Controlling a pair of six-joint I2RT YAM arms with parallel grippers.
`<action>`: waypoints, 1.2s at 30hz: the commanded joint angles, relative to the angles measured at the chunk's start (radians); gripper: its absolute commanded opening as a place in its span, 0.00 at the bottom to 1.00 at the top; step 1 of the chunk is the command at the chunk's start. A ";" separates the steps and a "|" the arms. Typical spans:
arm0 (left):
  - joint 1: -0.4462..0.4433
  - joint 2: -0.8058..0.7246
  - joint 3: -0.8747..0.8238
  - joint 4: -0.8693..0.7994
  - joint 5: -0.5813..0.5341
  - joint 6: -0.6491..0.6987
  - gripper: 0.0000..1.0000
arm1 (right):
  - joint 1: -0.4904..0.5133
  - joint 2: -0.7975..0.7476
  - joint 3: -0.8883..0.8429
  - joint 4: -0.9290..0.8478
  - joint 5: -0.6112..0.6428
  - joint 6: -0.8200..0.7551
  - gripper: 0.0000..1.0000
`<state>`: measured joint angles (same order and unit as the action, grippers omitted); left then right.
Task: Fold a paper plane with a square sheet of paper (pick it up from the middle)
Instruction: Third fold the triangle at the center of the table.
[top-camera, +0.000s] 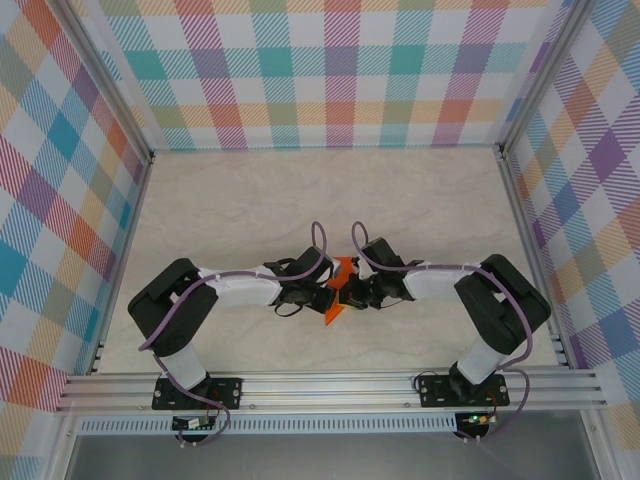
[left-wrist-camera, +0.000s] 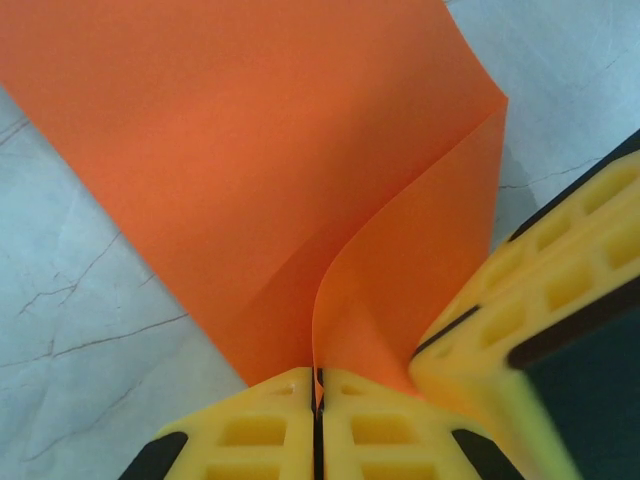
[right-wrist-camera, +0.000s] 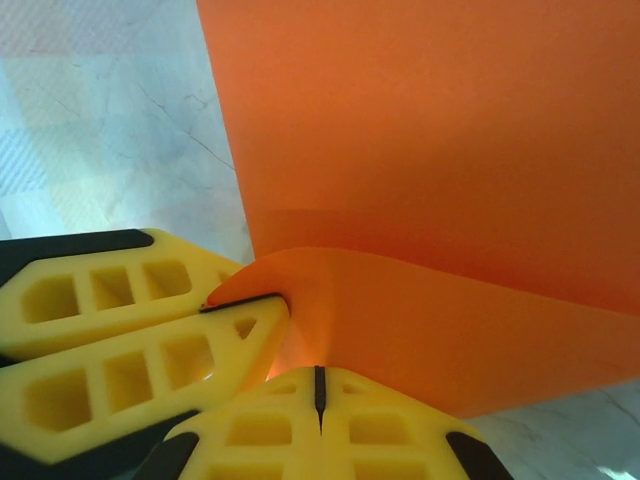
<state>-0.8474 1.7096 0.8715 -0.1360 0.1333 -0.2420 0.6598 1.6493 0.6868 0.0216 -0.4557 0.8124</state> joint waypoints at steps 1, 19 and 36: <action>0.007 -0.018 -0.029 -0.083 -0.004 0.008 0.08 | 0.003 0.028 -0.025 0.049 0.017 0.029 0.00; 0.009 -0.021 -0.036 -0.083 -0.006 0.011 0.08 | 0.019 -0.109 -0.105 0.074 0.004 0.043 0.00; 0.008 -0.018 -0.036 -0.077 0.006 0.013 0.08 | 0.092 0.030 -0.085 0.094 0.041 0.079 0.00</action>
<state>-0.8474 1.7039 0.8661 -0.1417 0.1371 -0.2417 0.7387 1.6413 0.5919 0.1635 -0.4614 0.8909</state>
